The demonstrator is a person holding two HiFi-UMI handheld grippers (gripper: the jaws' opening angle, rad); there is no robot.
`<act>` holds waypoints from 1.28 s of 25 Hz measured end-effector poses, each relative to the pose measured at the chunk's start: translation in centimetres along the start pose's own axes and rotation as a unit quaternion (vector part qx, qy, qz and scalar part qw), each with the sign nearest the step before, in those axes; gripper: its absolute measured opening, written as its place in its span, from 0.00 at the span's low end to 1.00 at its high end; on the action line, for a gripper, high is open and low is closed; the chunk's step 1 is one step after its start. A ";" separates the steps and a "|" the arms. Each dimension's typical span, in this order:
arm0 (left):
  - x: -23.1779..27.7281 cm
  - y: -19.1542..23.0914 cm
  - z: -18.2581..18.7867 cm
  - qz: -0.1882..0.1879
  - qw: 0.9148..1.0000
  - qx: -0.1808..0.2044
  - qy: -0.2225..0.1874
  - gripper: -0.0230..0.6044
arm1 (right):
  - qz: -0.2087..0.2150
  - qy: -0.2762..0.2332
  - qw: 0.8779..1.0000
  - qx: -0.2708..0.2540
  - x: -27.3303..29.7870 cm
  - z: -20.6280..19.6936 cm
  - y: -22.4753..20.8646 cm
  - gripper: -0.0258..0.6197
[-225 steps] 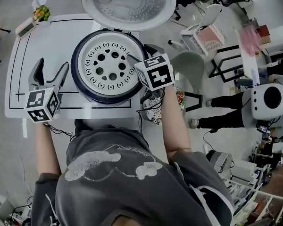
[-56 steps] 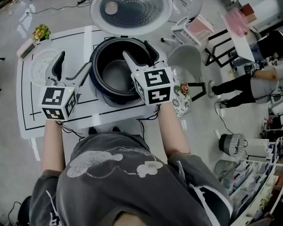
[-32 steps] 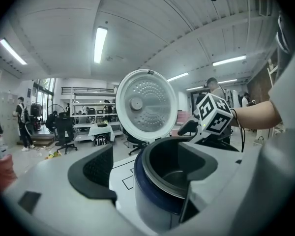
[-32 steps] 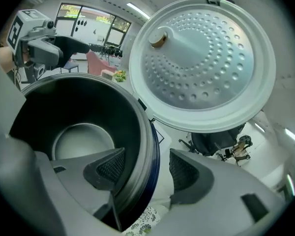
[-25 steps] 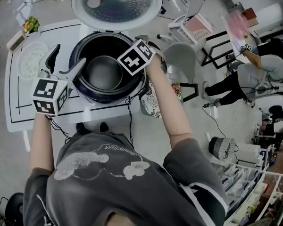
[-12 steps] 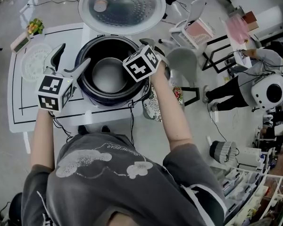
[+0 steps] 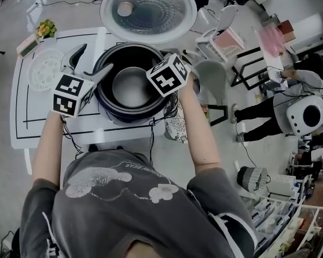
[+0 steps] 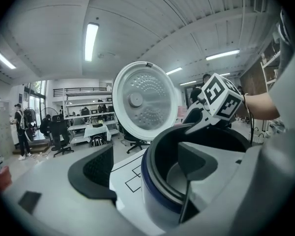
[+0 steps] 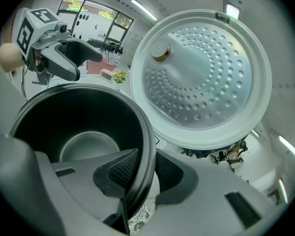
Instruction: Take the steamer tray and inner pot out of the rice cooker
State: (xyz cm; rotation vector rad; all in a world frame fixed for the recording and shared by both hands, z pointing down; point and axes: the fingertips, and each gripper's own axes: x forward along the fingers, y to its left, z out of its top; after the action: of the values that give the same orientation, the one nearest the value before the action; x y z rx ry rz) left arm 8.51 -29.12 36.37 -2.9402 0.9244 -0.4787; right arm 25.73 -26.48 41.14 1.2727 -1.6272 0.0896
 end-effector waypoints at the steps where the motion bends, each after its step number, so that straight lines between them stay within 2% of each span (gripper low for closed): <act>1: 0.1 -0.1 0.0 -0.004 1.000 0.002 0.002 0.69 | 0.000 -0.002 1.000 0.001 -0.2 0.1 0.0 0.23; 6: 1.2 -0.4 -0.5 -0.025 0.999 0.023 0.020 0.69 | -0.002 -0.034 0.999 0.002 -1.4 1.5 -0.1 0.21; 12: 3.3 -1.1 -0.7 -0.058 0.996 0.034 0.054 0.69 | 0.009 -0.088 0.996 0.027 -2.9 2.6 -0.4 0.20; 16: 4.3 -1.9 -2.4 -0.075 0.990 0.036 0.114 0.68 | 0.028 -0.119 0.991 0.058 -3.1 2.7 -0.6 0.19; 17: 4.4 -1.9 -2.8 -0.073 0.988 0.040 0.130 0.66 | 0.032 -0.124 0.990 0.065 -3.2 2.8 -0.6 0.19; 18: 4.3 -1.8 -3.1 -0.067 0.987 0.043 0.142 0.58 | 0.037 -0.128 0.989 0.070 -3.4 2.9 -0.6 0.19; 20: 4.2 -1.3 -3.3 -0.047 0.986 0.044 0.155 0.31 | 0.043 -0.134 0.987 0.077 -3.5 3.0 -0.5 0.19; 23: 4.3 -1.3 -3.3 -0.037 0.986 0.043 0.159 0.26 | 0.049 -0.140 0.985 0.084 -3.4 2.9 -0.6 0.18; 25: 4.4 -1.6 -3.2 -0.035 0.985 0.039 0.165 0.20 | 0.052 -0.143 0.984 0.088 -3.4 2.7 -0.6 0.18; 27: 4.5 -1.6 -3.1 -0.029 0.984 0.030 0.172 0.19 | 0.055 -0.150 0.983 0.095 -3.6 2.8 -0.7 0.18; 30: 4.0 -1.1 -2.0 -0.020 0.986 0.000 0.164 0.16 | 0.068 -0.179 0.974 0.120 -4.8 3.6 -1.2 0.18; 32: 3.4 -1.0 -0.8 -0.013 0.988 -0.005 0.155 0.16 | 0.075 -0.202 0.968 0.129 -5.9 4.2 -1.6 0.18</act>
State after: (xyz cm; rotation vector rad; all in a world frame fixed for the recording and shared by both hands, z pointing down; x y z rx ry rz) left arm 11.45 -30.12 38.23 -2.9401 0.9131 -0.9569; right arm 23.76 -25.67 34.04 1.4292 -2.1165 0.1470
